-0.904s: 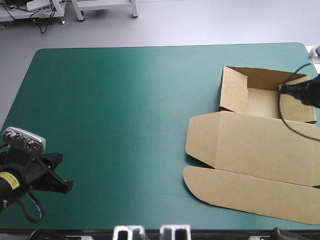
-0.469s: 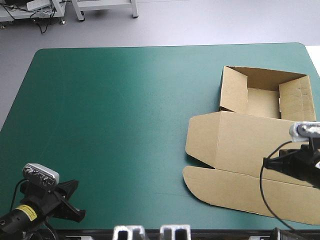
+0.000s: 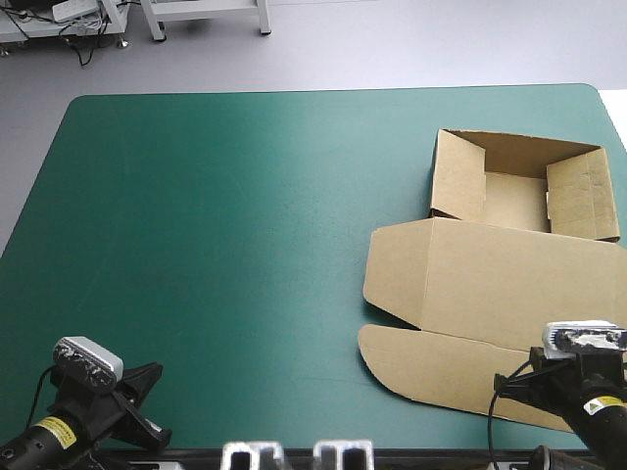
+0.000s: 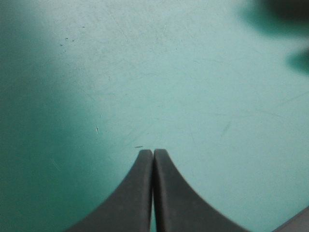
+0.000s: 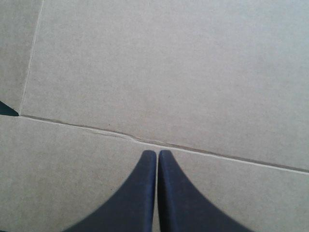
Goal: Fold the box
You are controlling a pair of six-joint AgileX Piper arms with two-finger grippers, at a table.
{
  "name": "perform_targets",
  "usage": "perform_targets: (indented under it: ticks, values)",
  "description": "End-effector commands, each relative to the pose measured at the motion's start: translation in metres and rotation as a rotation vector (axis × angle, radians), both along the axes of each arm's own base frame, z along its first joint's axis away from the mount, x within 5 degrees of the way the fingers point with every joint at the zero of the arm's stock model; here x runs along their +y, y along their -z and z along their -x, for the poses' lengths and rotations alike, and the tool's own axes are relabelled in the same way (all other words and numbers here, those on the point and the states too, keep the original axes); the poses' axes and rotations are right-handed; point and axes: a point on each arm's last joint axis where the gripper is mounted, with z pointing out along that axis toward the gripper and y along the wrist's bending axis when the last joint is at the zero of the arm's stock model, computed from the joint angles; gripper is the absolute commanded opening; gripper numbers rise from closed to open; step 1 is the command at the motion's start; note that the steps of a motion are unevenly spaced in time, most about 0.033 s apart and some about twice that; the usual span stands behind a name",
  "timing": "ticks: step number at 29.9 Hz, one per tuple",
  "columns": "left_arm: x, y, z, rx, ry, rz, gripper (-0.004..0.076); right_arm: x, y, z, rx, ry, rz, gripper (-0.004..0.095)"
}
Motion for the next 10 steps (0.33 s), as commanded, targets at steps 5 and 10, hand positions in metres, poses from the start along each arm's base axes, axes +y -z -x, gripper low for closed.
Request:
perform_targets:
  ticks: [5, 10]
  values:
    - [-0.0022, -0.0115, -0.0029, -0.064, 0.003, 0.045, -0.0009, 0.0041, -0.0129, 0.0042, -0.128, -0.06, 0.017, 0.0]
    - [-0.0022, -0.0113, -0.0028, -0.062, 0.004, 0.044, -0.0009, 0.0095, -0.013, 0.0064, -0.13, -0.182, 0.008, 0.0]
